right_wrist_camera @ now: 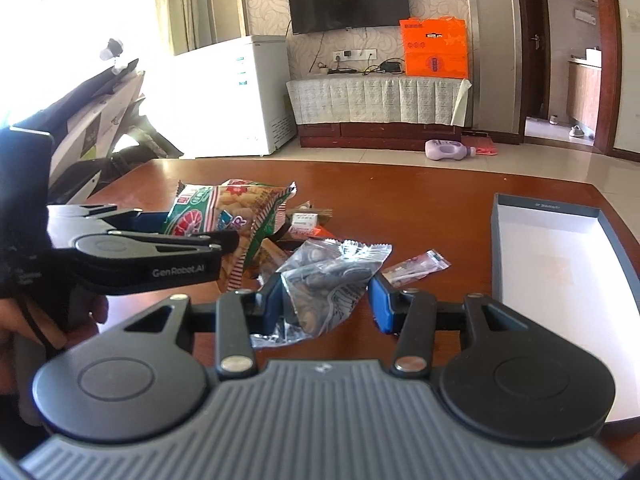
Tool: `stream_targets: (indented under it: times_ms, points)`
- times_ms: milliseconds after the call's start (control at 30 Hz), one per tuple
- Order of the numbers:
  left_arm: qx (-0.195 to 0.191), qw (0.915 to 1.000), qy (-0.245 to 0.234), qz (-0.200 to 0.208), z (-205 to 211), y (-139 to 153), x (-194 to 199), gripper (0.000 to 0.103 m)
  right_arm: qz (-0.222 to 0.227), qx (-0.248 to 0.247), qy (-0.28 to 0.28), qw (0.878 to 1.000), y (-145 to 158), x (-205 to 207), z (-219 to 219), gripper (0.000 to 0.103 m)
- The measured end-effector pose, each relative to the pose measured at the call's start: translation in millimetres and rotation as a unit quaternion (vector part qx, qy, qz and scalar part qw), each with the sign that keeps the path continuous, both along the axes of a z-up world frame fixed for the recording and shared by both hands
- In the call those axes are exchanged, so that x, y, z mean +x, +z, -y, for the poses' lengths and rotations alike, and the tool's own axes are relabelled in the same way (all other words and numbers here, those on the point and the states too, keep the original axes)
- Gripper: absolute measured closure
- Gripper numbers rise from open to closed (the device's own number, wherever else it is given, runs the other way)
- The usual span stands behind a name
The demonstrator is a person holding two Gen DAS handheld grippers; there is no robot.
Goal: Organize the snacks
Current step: 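Lift both held snacks off the pile with both tools, then carry the green bag and silver packet toward the white box with both tools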
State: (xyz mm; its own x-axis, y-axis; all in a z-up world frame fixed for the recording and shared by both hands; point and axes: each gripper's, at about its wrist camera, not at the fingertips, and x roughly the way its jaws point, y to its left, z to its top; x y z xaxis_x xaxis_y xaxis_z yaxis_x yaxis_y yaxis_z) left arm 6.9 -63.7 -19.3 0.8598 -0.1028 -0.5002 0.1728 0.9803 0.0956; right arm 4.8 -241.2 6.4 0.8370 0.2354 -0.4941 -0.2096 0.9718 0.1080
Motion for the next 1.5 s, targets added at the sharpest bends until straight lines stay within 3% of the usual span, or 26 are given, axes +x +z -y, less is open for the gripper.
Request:
stream_targets:
  times_ms: [1500]
  points:
    - [-0.005, 0.9960, -0.087, 0.020, 95, -8, -4, 0.035, 0.015, 0.013, -0.073, 0.997, 11, -32, 67, 0.055]
